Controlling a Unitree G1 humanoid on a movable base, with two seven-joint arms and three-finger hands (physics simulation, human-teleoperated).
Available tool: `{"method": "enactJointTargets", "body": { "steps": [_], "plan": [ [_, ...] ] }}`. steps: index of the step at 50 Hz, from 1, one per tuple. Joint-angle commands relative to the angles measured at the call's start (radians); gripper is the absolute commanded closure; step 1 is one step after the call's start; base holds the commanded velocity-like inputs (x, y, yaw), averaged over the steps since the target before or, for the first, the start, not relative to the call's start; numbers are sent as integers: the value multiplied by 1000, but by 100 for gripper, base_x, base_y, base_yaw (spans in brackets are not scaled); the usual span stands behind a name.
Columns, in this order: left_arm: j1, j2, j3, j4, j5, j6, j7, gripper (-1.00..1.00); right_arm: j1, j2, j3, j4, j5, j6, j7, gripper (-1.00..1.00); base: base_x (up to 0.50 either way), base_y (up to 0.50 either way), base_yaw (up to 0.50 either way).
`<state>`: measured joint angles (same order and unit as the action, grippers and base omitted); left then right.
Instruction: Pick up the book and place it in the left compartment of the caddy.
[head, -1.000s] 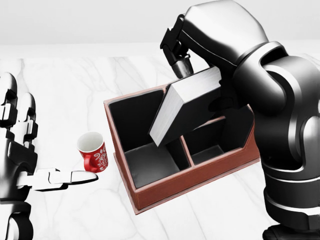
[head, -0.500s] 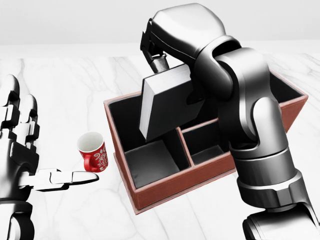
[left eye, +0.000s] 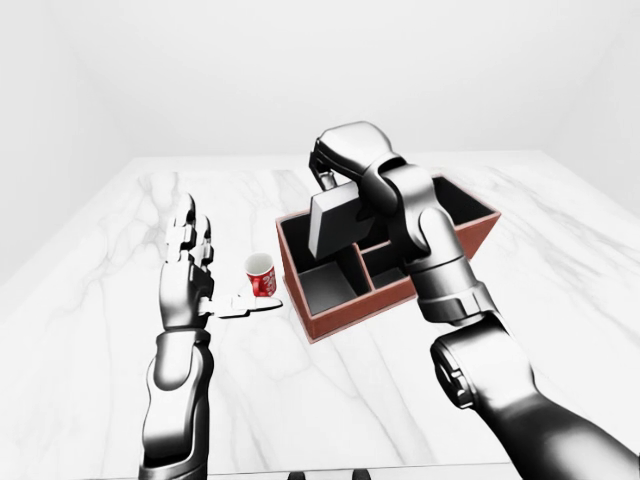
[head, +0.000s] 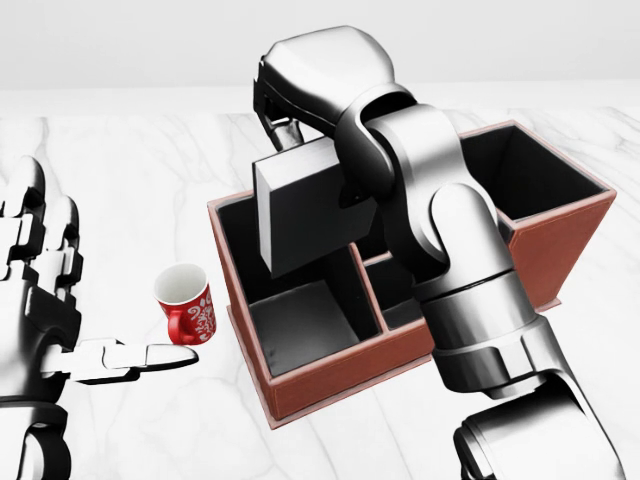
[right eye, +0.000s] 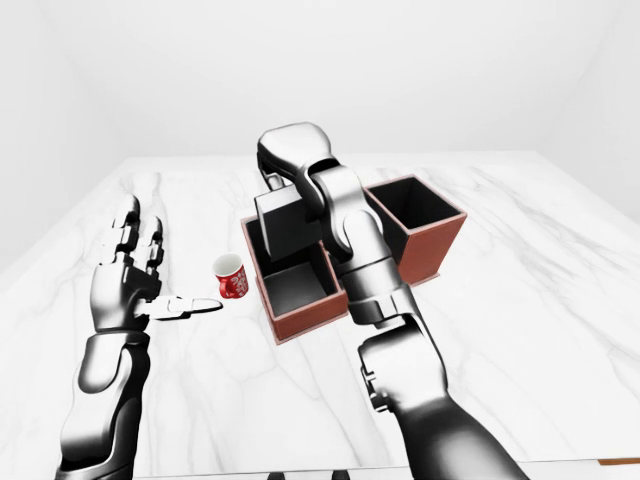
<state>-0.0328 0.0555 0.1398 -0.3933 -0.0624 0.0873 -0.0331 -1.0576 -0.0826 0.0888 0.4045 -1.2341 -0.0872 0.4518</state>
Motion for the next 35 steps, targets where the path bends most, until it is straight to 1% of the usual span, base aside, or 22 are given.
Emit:
{"method": "enactJointTargets", "body": {
  "steps": [1,8,15,27,35],
  "plan": [
    [0,0,-2,14,0,0,0,-100,-44,26,-4,106,-31,0,-99,100,0,0,0],
    [1,-1,-3,14,0,0,0,-100,-56,36,1,156,-26,0,-146,100,0,0,0],
    [1,0,-1,12,-1,0,-1,-100,-42,43,7,186,-27,0,-193,100,0,0,0],
    [3,1,0,3,0,0,-2,-100,-53,56,16,277,-44,0,-306,100,0,0,0],
    [2,1,2,8,-1,0,-3,-100,-51,63,23,315,-59,0,-351,100,0,0,0]
  ]
}}
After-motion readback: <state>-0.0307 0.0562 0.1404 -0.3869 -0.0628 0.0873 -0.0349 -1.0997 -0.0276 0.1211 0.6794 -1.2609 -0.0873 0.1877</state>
